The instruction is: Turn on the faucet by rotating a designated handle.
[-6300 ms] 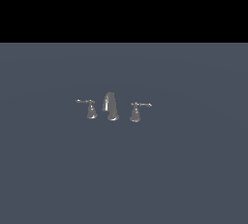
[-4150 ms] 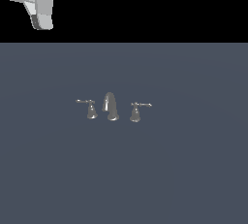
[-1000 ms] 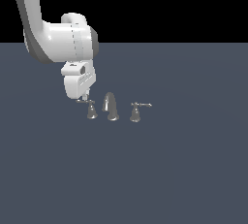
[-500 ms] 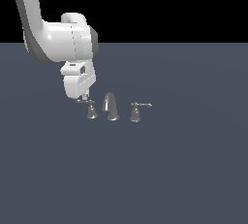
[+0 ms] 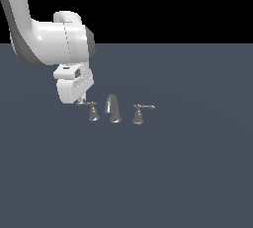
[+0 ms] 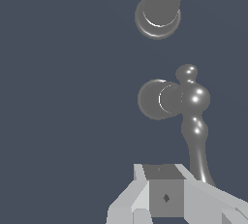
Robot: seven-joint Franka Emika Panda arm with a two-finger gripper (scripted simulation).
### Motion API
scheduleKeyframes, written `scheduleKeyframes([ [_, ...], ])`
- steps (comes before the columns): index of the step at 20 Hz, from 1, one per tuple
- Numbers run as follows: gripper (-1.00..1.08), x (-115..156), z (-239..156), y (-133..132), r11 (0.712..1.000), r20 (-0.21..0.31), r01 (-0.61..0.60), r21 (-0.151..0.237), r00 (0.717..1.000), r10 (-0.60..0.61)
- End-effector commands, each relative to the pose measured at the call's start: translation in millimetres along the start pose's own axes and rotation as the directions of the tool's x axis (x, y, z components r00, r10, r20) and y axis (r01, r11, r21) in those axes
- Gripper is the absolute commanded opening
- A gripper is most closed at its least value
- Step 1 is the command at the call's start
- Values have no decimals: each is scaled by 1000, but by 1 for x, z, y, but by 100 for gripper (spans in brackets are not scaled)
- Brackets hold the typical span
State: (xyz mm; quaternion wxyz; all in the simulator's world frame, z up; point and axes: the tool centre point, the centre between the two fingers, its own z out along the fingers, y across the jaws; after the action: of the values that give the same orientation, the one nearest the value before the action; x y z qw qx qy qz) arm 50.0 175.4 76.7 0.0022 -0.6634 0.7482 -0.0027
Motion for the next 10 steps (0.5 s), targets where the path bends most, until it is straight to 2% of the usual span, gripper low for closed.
scheduleKeyframes([
  [1,-100,-8,0,11,1000,0,-2,-7,1000,2],
  [2,-100,0,0,2,1000,0,22,0,1000,-22],
  [10,-100,3,0,26,1000,0,11,-3,1000,-11],
])
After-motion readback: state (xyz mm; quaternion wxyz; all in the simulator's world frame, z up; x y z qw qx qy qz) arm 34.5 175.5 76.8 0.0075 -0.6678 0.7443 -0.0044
